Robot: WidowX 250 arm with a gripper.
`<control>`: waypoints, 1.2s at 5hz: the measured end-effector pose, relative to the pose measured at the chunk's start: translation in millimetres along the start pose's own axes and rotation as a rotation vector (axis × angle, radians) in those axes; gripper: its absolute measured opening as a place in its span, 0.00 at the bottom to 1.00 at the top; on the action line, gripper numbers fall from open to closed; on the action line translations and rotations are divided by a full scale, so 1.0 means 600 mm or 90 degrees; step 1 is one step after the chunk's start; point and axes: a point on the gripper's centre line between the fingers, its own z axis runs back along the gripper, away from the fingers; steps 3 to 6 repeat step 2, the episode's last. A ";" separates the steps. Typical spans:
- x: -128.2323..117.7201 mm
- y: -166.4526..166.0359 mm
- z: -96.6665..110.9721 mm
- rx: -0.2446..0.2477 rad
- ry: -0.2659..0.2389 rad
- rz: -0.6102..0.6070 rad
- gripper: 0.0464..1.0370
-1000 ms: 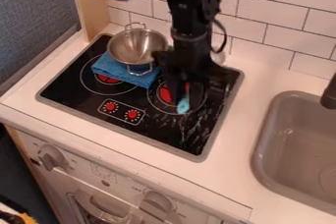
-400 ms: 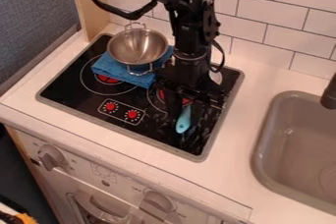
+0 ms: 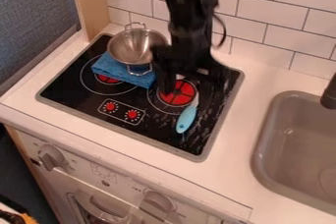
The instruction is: Move the blue saddle to the right burner
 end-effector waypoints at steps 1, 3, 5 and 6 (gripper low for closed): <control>-0.009 0.019 0.048 -0.006 -0.036 0.010 0.96; -0.012 0.031 0.052 -0.011 -0.035 0.012 0.96; -0.012 0.031 0.052 -0.011 -0.035 0.012 0.96; -0.012 0.031 0.052 -0.011 -0.035 0.012 0.96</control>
